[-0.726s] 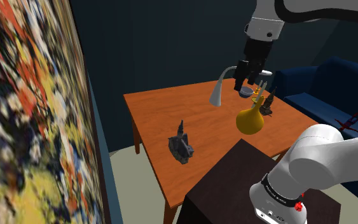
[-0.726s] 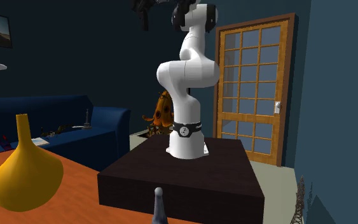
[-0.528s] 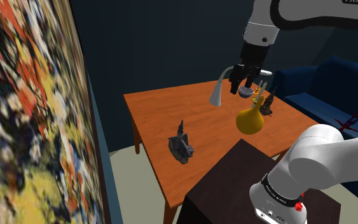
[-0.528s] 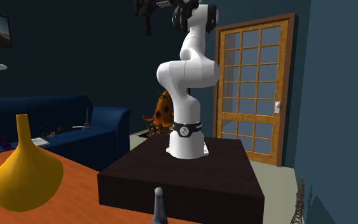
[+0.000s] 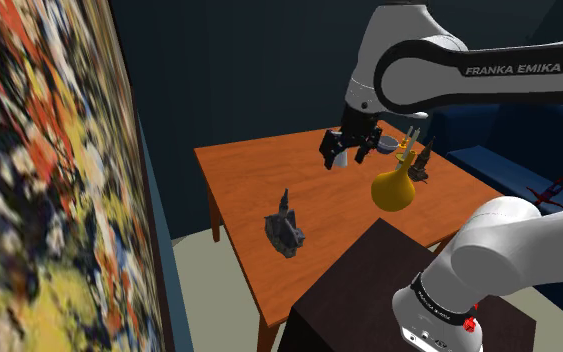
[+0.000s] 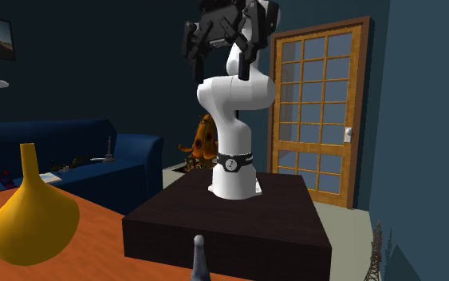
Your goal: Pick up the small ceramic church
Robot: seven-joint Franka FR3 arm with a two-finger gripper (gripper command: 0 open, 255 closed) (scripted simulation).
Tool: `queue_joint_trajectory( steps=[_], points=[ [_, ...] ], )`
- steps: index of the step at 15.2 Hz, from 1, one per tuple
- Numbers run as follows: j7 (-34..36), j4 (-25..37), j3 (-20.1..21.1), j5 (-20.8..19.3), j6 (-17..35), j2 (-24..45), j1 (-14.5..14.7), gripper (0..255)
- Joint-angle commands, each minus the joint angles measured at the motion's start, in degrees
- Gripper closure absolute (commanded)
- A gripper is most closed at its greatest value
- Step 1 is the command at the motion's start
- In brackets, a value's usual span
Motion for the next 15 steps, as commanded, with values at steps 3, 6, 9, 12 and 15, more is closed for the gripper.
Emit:
queue_joint_trajectory(
  steps=[3,6,9,12,15],
  points=[
    [10.64,-2.56,5.77,0.77,11.33,5.86,-2.21,0],
    [18.90,-2.85,10.23,-0.27,19.26,11.75,-4.99,0],
    [28.31,-1.96,15.01,-3.38,26.59,18.58,-8.97,0],
    [39.68,0.11,20.16,-9.68,32.77,26.12,-14.35,0],
    [54.01,3.46,24.98,-20.53,36.91,34.44,-20.43,0]
  ],
)
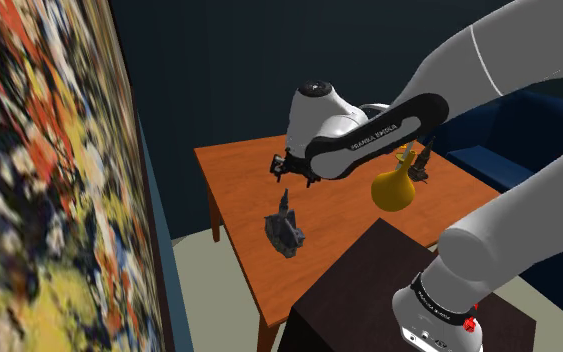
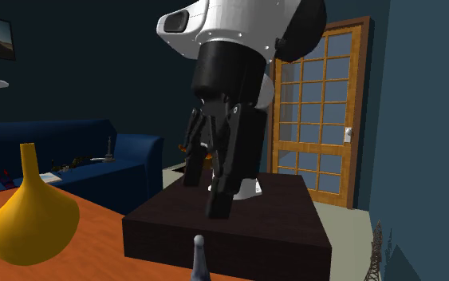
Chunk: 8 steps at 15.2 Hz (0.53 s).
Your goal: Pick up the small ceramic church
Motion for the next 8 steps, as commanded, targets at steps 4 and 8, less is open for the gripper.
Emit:
queue_joint_trajectory(
  steps=[4,8],
  points=[
    [14.74,2.86,2.93,-12.48,3.17,8.09,-4.00,0],
    [19.55,2.83,2.76,-18.38,5.19,11.65,-4.51,0]
  ],
)
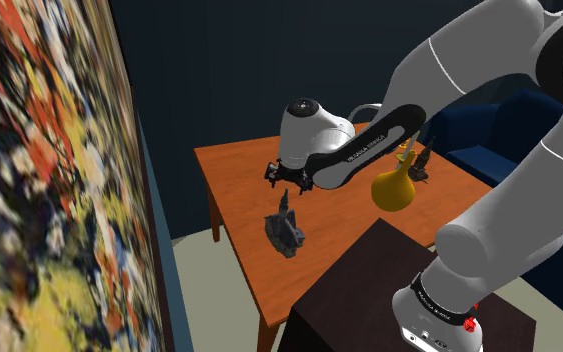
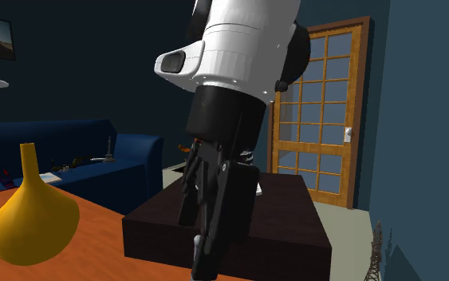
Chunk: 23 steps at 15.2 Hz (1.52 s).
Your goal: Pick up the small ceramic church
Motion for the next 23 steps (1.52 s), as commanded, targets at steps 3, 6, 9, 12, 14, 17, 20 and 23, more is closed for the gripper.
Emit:
queue_joint_trajectory(
  steps=[3,6,9,12,14,17,20,23],
  points=[
    [3.76,0.20,-0.39,-4.62,1.29,2.73,-0.14,0],
    [3.42,0.09,-0.43,-4.35,1.33,2.52,-0.21,255],
    [3.41,0.09,-0.42,-4.34,1.32,2.51,-0.21,255],
    [3.40,0.08,-0.42,-4.32,1.32,2.50,-0.21,255],
    [2.46,0.14,-0.17,-3.01,0.87,1.79,-0.16,255],
    [-1.27,0.09,0.25,1.58,-0.56,-0.93,-0.04,255],
    [-4.66,0.26,0.23,5.70,-2.22,-3.50,0.43,255],
    [-7.64,0.63,-0.09,9.25,-4.09,-5.89,1.09,255]
  ],
)
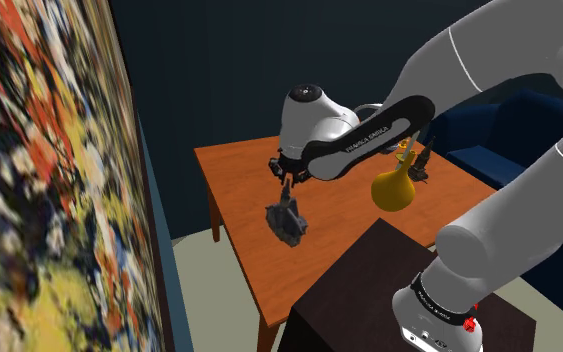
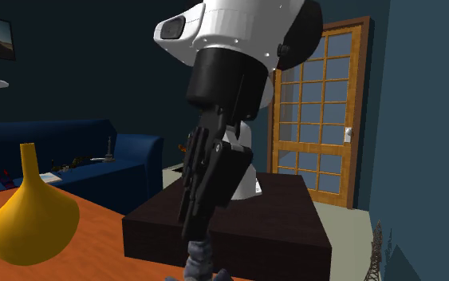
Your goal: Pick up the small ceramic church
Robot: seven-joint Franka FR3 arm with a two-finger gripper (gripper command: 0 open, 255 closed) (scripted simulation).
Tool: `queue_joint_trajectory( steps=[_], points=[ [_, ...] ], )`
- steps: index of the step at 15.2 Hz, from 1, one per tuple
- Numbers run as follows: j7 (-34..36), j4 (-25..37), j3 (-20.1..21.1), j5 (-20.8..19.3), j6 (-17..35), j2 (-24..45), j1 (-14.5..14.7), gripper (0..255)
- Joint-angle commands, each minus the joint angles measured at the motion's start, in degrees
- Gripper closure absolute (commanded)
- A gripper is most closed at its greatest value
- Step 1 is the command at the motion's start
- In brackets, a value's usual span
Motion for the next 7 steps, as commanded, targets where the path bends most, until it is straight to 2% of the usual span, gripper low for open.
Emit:
queue_joint_trajectory(
  steps=[1,5,7],
  points=[
    [-1.88,0.33,-0.31,2.12,-1.21,-1.44,0.40,255],
    [-5.06,1.19,-1.07,5.74,-4.01,-4.22,1.38,255],
    [-5.17,1.22,-1.12,5.86,-4.12,-4.32,1.44,255]
  ],
)
